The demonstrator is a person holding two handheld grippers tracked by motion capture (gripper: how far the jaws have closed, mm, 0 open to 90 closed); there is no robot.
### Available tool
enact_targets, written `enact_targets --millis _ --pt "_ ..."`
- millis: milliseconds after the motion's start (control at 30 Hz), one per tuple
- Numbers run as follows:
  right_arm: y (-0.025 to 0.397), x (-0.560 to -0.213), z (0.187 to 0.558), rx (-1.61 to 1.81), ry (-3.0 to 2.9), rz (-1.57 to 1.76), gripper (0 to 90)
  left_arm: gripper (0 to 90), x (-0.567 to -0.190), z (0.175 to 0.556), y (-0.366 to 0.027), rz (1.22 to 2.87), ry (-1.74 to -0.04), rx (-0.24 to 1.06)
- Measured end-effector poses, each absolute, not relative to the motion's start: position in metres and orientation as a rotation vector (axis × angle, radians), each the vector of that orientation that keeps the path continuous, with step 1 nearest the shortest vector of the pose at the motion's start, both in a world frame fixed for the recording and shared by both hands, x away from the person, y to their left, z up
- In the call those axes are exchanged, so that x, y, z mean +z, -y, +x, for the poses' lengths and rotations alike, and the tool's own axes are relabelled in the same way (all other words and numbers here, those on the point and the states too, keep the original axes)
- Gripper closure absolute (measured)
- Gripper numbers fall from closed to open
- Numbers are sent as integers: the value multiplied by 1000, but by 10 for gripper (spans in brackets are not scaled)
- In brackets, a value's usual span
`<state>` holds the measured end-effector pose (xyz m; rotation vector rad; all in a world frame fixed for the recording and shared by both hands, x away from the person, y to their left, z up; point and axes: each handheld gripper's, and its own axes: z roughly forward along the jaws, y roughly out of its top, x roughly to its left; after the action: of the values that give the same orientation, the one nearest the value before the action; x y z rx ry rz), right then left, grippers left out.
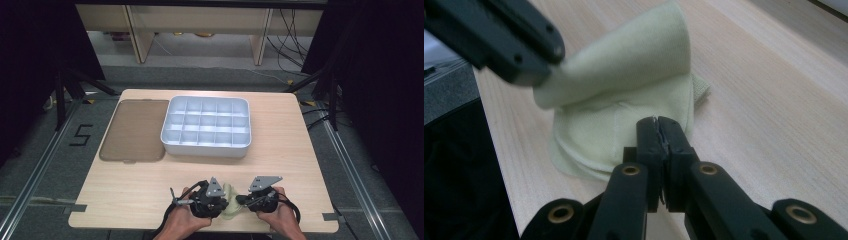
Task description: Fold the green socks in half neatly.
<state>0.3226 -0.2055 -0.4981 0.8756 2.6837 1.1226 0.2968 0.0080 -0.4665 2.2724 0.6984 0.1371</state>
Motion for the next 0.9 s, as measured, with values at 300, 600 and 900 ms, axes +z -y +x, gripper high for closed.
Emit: enact_targets --millis 300,600,900 --pt "208 -496 324 1145 -2674 910 884 832 -477 294 5 2335 -628 145" --pt "217 -471 324 1295 -2541 912 884 827 -488 294 11 2374 -607 121" --pt "195 -466 326 1310 -2590 803 884 825 -488 295 12 2379 -591 130"
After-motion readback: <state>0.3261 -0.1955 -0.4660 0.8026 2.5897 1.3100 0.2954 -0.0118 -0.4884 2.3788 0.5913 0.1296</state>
